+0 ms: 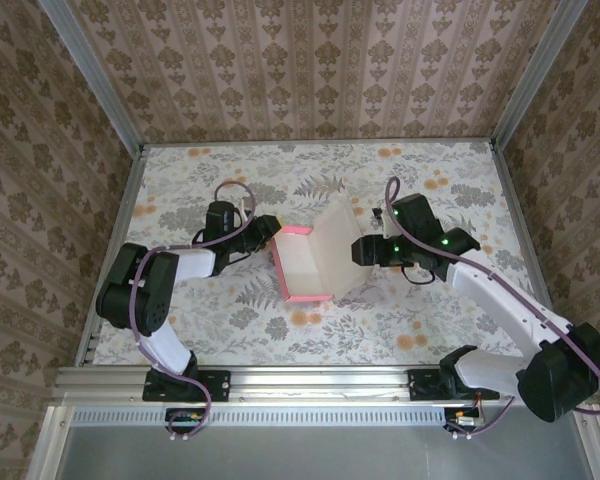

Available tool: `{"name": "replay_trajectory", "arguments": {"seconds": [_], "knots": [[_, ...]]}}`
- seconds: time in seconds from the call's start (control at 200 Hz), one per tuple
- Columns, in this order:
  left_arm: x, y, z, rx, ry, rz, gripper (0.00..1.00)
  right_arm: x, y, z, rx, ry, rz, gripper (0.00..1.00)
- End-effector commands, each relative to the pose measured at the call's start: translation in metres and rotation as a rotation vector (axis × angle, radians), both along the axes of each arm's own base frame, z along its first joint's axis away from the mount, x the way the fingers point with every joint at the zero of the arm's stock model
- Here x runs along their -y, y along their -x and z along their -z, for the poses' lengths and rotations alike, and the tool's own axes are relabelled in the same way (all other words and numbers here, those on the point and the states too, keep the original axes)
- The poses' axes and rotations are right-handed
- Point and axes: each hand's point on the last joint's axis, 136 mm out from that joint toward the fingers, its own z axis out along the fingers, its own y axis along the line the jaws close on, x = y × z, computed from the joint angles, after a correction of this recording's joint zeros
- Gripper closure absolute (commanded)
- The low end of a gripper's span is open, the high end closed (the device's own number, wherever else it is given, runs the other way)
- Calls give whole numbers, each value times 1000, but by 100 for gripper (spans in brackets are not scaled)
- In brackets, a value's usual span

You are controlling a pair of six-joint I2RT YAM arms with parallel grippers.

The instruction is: Fold the paper box

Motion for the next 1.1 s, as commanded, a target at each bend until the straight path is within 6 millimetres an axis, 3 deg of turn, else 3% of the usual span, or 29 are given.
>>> {"name": "replay_trajectory", "arguments": {"seconds": [0.0, 0.225, 0.535, 0.675, 0.8, 0.965, 1.095], "knots": [[-4, -4, 0, 17, 6, -21, 69, 3, -4, 3, -8, 57, -33, 44], [-6, -4, 4, 12, 5, -26, 67, -3, -14, 9, -17, 73, -62, 68], [-10, -1, 6, 20, 3, -20, 61, -6, -16, 17, -25, 96, -94, 83], [-20, -1, 5, 34, -17, -17, 50, -4, -16, 15, -20, 123, -111, 89], [-35, -5, -11, 104, -51, -10, 43, -1, -16, 9, -11, 153, -130, 90], [-39, 0, -41, 238, -190, 147, 43, 10, -15, 8, 5, 300, -195, 91], [-33, 3, -65, 337, -256, 242, 39, 1, -15, 9, 22, 335, -301, 91]]}}
